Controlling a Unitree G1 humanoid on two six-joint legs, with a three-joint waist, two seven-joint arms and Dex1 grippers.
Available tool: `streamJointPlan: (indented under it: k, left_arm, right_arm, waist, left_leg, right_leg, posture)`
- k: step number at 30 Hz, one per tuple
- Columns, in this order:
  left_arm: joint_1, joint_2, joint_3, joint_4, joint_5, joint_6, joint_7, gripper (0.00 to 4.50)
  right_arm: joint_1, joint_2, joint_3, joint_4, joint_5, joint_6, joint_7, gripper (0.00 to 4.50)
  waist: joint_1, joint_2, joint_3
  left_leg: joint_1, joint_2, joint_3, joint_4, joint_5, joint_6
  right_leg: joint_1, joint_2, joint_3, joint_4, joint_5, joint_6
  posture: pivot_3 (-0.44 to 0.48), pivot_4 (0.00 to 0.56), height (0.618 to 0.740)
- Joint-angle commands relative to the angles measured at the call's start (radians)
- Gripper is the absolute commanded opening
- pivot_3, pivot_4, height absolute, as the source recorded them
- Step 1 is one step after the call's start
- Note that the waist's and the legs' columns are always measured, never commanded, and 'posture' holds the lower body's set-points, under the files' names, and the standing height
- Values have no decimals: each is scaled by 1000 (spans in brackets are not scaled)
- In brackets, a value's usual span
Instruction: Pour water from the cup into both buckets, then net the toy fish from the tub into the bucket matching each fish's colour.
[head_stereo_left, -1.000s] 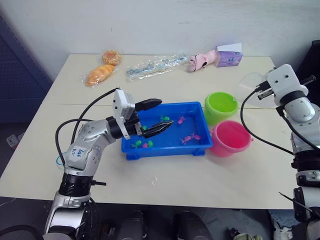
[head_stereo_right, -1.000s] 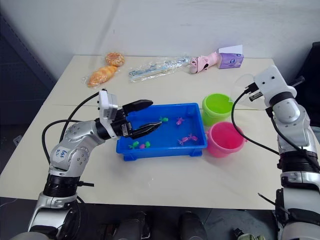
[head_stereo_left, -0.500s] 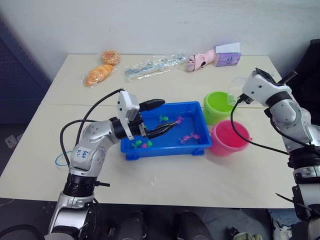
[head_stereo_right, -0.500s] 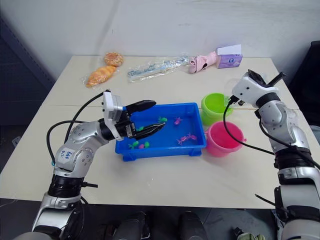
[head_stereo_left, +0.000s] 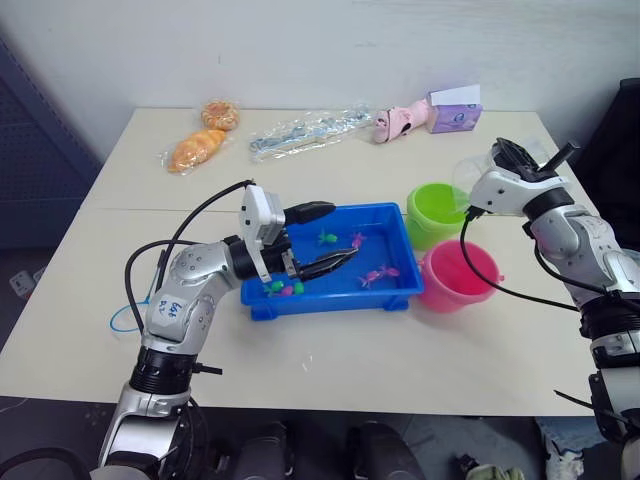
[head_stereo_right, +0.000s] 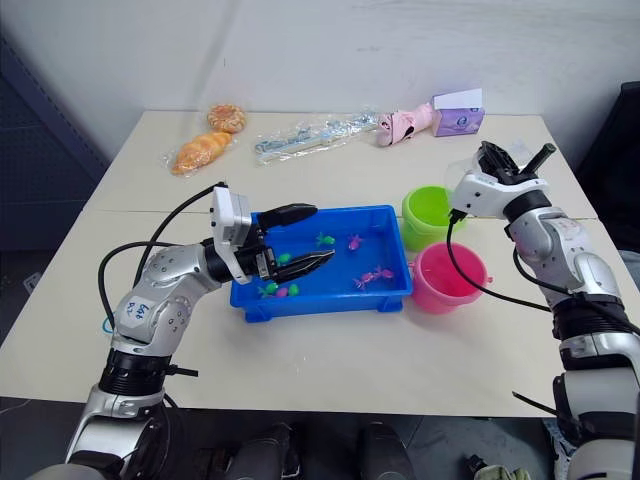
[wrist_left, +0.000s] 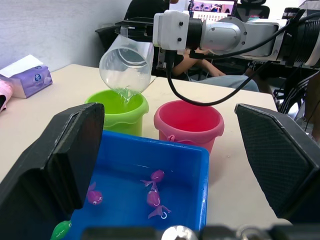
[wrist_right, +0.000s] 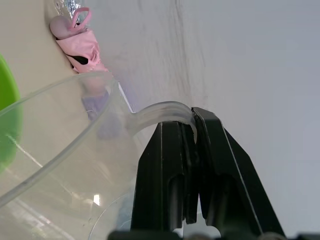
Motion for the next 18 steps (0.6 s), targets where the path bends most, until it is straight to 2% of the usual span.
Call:
streamJointPlan:
  k: [1,5,8,13,18]
  left_arm:
    - [1,-6,-1,-8,2,-23,-4,4500]
    - [5,-4,-1,-7,2,-28,-7,4500]
    - [6,-5,0,-9,-1,-27,-7,4500]
    - [14,-2,1,-15,-6,-27,-15,4500]
    - [16,12,-2,-11,3,-42,-38,4500]
  right_arm:
    - [-31,-34,-2,-1,-20,-16,-28,33]
    - [-23,-30,-18,-6,0,-25,-25,33]
    - [-3,-4,-75,-8,98,-4,10,33]
    - [65,67,-277,-85,420,130,147,33]
    - [182,155,-525,-305,844,423,327,33]
  waist:
    - [0,0,0]
    - [0,0,0]
    - [0,0,0]
    - [2,-1,1]
    - [3,-1,1]
  left_leg:
    - [0,0,0,0,0,0]
    - [0,0,0,0,0,0]
    - [0,0,0,0,0,0]
    - [0,0,-1,0,0,0]
    - [0,0,-2,0,0,1]
  right_leg:
    - [0,0,0,0,0,0]
    - [0,0,0,0,0,0]
    - [0,0,0,0,0,0]
    - [1,0,-1,0,0,0]
    - [2,0,-2,0,1,1]
  posture:
    - [0,150,740]
    - [0,150,740]
    - [0,150,740]
    - [0,150,740]
    - [0,150,740]
